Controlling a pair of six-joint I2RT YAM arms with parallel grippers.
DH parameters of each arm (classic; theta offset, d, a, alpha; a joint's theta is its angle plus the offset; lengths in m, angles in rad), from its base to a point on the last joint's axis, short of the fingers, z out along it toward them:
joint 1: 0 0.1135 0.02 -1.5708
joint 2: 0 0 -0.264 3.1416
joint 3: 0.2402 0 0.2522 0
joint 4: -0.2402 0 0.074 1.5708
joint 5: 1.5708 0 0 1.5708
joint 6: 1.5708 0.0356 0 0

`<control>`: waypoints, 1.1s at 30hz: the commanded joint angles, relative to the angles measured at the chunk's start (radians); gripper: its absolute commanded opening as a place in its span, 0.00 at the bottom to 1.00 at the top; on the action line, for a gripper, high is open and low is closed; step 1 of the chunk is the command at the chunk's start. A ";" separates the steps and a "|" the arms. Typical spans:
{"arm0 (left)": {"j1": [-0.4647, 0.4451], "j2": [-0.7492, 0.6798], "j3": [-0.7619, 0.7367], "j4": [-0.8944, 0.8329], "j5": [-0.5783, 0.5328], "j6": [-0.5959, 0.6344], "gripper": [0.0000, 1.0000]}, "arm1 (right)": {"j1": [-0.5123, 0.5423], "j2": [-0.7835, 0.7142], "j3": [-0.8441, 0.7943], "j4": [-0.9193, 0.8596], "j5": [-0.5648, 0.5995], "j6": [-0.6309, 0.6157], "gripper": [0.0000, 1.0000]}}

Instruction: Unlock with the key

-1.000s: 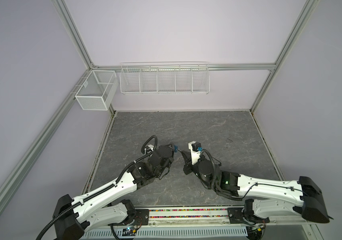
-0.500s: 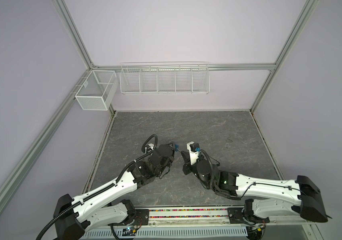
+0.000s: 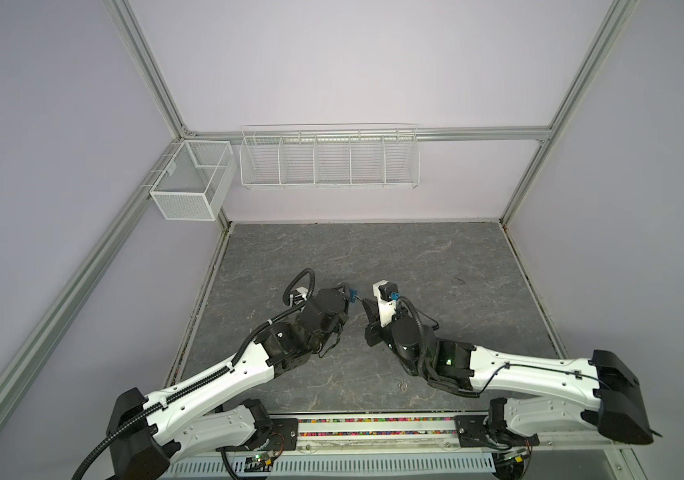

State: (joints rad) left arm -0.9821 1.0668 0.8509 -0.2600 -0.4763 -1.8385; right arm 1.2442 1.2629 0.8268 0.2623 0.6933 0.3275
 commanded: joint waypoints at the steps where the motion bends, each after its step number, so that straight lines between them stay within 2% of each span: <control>1: -0.003 -0.012 0.041 0.031 -0.011 0.013 0.00 | -0.006 0.029 0.026 0.019 -0.034 -0.033 0.06; 18: -0.004 -0.019 0.047 0.019 -0.037 0.017 0.00 | 0.000 0.013 0.015 0.023 -0.091 0.002 0.06; 33: -0.004 -0.014 0.051 0.042 -0.007 0.020 0.00 | -0.001 0.040 0.007 0.050 -0.123 -0.027 0.06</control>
State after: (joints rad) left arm -0.9798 1.0645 0.8555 -0.2695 -0.5152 -1.8202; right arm 1.2392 1.2911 0.8417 0.2684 0.6338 0.3210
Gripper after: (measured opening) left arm 0.346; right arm 0.066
